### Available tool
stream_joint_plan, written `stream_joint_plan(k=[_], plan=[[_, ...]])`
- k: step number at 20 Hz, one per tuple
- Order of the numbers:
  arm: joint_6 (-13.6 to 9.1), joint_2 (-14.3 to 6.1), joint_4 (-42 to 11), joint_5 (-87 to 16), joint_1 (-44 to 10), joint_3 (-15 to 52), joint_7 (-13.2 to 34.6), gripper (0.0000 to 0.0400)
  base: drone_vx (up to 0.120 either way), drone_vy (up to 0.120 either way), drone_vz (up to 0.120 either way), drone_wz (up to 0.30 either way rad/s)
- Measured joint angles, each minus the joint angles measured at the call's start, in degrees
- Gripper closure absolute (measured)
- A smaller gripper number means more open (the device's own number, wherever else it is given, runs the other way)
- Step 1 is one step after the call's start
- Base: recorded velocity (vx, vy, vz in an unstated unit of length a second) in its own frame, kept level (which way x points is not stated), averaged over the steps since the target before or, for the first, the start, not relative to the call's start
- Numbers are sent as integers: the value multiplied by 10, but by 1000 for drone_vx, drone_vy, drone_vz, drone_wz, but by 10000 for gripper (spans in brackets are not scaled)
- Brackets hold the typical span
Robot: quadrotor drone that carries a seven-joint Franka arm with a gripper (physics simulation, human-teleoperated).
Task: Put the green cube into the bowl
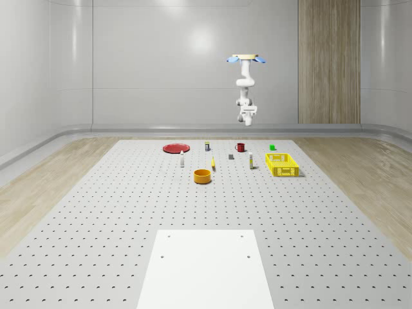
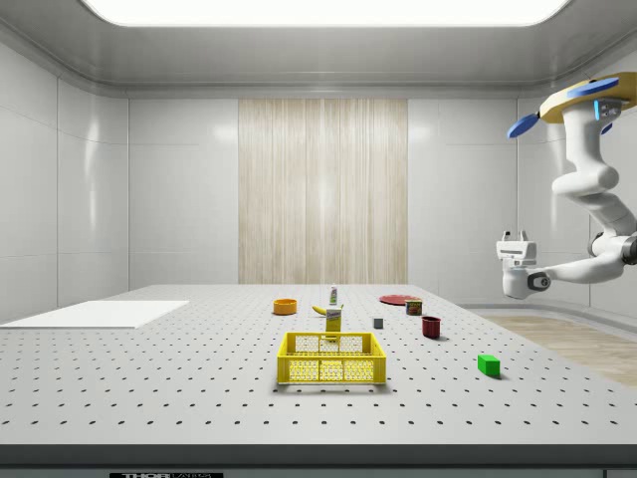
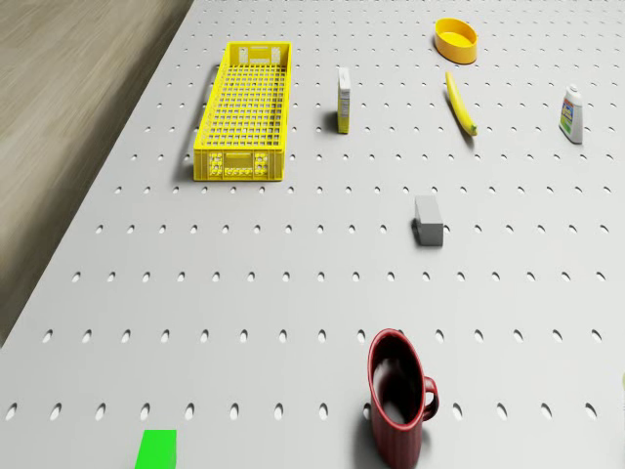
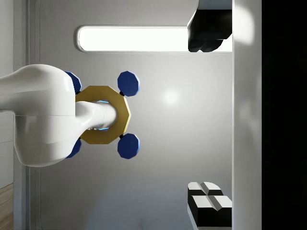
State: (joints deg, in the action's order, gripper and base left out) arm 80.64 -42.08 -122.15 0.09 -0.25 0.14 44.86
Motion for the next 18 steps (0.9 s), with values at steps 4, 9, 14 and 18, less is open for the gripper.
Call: stream_joint_plan(k=[4,9,14,18], plan=[[-16,11,29,0,-1,0,0,0,40,120,0,0],[-25,17,46,0,-1,1,0,0,80,120,0,0],[-26,18,51,1,-2,1,-1,0,88,120,0,0],[-25,18,51,1,-2,1,-1,0,30,120,0,0]])
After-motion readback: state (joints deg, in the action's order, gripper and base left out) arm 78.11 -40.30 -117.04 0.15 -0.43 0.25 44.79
